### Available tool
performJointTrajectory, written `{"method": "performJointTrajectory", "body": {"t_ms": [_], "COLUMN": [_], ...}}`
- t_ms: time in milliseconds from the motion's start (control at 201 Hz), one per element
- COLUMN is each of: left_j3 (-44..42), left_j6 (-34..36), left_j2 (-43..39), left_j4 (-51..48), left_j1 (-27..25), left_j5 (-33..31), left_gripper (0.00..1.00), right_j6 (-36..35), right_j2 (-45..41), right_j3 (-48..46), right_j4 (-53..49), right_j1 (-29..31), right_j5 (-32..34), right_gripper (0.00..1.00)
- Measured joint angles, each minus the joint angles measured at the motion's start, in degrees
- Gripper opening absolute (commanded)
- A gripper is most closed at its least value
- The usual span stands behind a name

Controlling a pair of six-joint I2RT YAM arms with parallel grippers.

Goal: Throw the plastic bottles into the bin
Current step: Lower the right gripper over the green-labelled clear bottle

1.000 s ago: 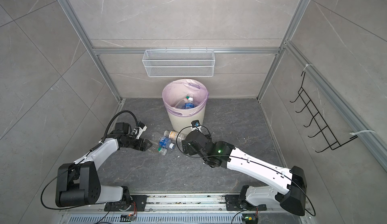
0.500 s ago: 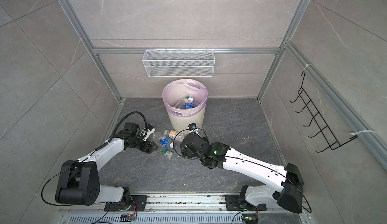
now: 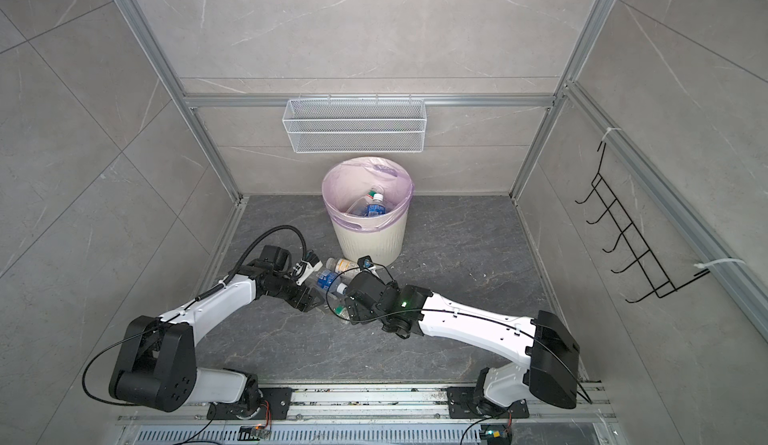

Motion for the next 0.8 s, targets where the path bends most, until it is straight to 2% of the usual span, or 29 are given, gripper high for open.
{"method": "performJointTrajectory", "body": {"t_ms": [234,438,797], "left_j3": [0.00,0.00,-0.24], "left_j6": [0.70,0.17,-2.73], "left_j2": [-2.60,-4.46,-4.61], "left_j4": [-0.94,0.59,4.66], "left_j1": [-1.05,-0.44,9.55], "left_j5": [3.15,0.81,-3.98], "left_gripper": [0.88,0.89,0.90], "right_j6": [-0.81,-2.36,-5.35], "right_j2": [3.61,6.67,13.40], "right_j3": [1.55,4.17,9.25], "right_j4": [0.63,0.85,1.09], "right_j1": [0.31,0.50,0.98], "right_j5": [-1.55,-2.86,-4.59], "right_gripper": [0.96,0.97,0.97]}}
